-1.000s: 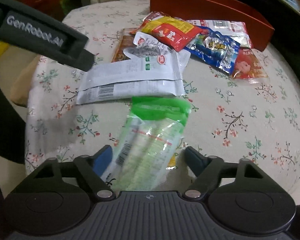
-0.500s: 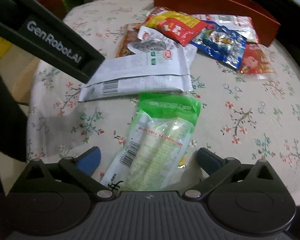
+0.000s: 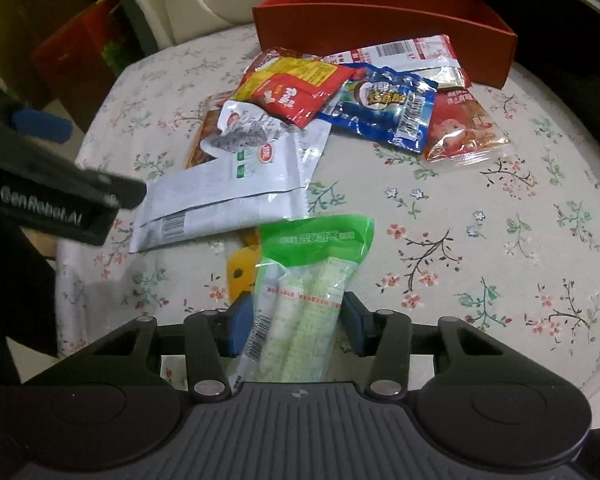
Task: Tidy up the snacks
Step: 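Grasp the white red-logo sachet with the left gripper while the right holds the green bag, then lift and carry both held packets over the red tray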
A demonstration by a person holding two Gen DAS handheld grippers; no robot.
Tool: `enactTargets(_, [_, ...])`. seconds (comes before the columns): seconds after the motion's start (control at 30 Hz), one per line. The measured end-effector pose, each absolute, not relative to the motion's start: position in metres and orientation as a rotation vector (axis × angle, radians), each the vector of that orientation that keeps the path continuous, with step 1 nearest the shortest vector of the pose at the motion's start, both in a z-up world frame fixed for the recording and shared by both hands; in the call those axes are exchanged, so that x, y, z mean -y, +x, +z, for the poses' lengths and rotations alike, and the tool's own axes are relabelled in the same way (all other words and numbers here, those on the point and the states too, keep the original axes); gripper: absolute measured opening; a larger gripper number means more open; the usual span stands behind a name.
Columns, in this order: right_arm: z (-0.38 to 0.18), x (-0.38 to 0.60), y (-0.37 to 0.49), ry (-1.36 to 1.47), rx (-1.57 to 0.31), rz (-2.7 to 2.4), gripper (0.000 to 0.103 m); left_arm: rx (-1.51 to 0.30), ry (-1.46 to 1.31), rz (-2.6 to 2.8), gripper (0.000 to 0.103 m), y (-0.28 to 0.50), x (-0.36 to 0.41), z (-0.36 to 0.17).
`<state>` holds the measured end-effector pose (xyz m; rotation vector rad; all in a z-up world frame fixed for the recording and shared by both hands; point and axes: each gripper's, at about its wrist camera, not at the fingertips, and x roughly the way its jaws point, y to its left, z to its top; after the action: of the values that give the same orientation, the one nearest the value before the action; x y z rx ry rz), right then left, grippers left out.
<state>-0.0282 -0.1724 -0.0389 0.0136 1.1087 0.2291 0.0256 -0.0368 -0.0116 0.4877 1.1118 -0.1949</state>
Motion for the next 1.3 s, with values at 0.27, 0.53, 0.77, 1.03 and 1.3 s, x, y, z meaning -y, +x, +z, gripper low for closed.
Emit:
enactTargets(0.27, [-0.028,0.200,-0.014,0.121,-1.082,0.174,0.053,-1.090,0.534,-0.301,0.086,0.041,0.045,-0.028])
enactTargets(0.53, [-0.040,0.216,0.008,0.149,-1.145,0.149,0.056,-1.089,0.548,-0.385,0.090,0.048,0.044,-0.039])
enactTargets(0.77, [-0.041,0.211,0.010,0.147,-1.140,0.175,0.064,-1.003,0.719,-0.523,0.093,0.046,0.062,-0.034])
enactTargets(1.03, [-0.041,0.212,0.011,0.139,-1.139,0.178,0.063,-1.033,0.812,-0.658,0.092,0.042,0.093,-0.055])
enactTargets(1.3, [-0.040,0.216,0.013,0.186,-1.127,0.158,0.053,-1.150,0.655,-0.579,0.050,0.056,0.079,-0.042])
